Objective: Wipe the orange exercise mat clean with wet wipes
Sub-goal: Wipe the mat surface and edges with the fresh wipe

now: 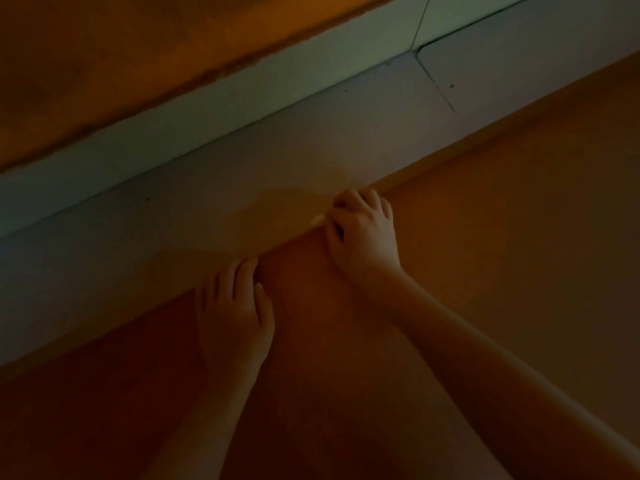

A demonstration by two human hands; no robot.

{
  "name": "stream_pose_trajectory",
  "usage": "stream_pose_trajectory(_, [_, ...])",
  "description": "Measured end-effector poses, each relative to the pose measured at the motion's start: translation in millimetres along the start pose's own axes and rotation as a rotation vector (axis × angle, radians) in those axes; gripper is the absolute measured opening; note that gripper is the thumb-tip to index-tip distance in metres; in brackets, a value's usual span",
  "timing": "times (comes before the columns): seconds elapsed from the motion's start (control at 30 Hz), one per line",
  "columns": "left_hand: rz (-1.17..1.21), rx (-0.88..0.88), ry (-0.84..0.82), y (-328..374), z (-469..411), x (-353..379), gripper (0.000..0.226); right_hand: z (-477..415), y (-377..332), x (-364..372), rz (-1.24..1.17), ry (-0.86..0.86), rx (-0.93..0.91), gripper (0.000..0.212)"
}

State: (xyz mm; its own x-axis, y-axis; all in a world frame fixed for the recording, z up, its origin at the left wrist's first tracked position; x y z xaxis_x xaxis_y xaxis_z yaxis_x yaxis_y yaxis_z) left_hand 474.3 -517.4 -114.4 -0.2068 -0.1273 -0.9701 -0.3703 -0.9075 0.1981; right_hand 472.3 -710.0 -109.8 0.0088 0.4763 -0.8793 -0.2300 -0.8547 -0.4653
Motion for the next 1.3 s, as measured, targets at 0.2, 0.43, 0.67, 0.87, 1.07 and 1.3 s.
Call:
stream_pose_trajectory(0.2, [0.007,-0.005,-0.014,-1.4,-0.4,1.1,0.045,-5.2,68.9,-39.5,0.141,0.079,0.023,0.027])
stream_pose_trajectory(0.43, [0.026,-0.024,-0.027,1.1,0.1,0.8,0.044,1.4,69.8,-35.8,0.072,0.179,0.081,0.033])
stream_pose_trajectory(0.67, [0.323,0.043,-0.006,105.4,-75.1,2.3,0.042,5.6,73.3,-39.7,0.097,0.258,0.183,0.025])
stream_pose_trajectory(0.87, [0.145,-0.074,-0.074,127.2,-85.6,28.1,0.031,4.3,77.5,-39.6,0.078,0.269,0.191,0.022])
stream_pose_trajectory(1.07, [0.077,-0.043,-0.077,131.7,-83.4,28.2,0.022,6.8,75.4,-40.4,0.094,0.308,0.134,0.025])
stream_pose_trajectory(1.3, [0.098,-0.031,-0.064,135.2,-84.3,23.3,0.031,-0.1,72.3,-40.7,0.076,0.191,0.066,0.029])
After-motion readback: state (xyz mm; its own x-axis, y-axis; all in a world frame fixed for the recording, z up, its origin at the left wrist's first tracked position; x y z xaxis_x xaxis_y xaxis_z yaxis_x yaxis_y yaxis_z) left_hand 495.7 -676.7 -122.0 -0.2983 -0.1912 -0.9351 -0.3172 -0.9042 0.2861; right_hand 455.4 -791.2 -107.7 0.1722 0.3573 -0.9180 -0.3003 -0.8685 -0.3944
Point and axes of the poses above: each hand's wrist, its own z-axis away from the middle knuckle, its own x-axis out of the palm, y = z × x, the point moved 6 cm from there along -z, towards the middle knuckle, and after that the axes turned 15 degrees about -y, right-handed, at the moved point
